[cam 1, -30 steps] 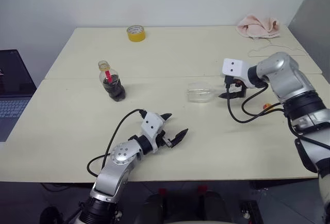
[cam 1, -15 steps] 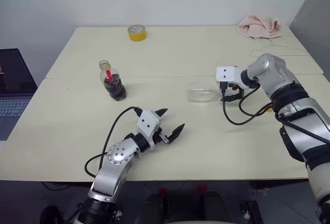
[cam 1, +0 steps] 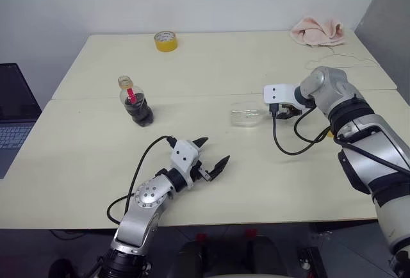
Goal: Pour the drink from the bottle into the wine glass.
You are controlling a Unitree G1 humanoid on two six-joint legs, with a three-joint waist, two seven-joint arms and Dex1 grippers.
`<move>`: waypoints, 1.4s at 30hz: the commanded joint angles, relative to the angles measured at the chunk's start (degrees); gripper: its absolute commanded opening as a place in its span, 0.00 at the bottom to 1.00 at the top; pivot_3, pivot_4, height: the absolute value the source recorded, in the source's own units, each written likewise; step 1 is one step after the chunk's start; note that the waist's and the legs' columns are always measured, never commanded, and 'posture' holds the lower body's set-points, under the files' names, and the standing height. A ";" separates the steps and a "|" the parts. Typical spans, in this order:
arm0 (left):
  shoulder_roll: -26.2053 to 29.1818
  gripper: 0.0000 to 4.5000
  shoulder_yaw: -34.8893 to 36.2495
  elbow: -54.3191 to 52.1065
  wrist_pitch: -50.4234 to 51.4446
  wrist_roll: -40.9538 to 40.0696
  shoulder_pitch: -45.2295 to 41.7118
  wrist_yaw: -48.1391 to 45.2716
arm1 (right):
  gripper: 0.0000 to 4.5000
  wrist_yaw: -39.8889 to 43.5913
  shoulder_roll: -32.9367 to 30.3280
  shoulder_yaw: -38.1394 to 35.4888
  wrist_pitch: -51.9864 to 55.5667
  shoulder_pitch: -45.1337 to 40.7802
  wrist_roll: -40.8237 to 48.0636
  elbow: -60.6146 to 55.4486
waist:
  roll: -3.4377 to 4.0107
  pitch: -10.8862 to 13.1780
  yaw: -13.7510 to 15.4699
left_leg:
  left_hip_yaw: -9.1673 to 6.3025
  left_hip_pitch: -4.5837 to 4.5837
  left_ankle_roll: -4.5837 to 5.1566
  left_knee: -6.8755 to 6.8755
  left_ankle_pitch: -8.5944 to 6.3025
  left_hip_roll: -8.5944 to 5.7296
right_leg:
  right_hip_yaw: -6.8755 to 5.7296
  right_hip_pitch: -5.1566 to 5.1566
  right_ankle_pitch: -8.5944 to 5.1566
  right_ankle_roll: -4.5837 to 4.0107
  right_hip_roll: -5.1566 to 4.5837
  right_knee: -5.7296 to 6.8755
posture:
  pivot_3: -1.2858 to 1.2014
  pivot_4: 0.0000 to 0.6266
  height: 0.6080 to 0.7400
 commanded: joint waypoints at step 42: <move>3.53 1.00 3.58 -6.55 2.72 -0.64 2.14 -0.43 | 0.05 -20.91 21.37 -18.71 7.09 42.42 28.67 -41.70 | 0.15 -0.47 0.11 | -0.10 0.13 0.00 0.00 0.00 -0.02 | -0.03 0.12 0.00 0.00 0.01 0.02 | 0.52 0.24 1.00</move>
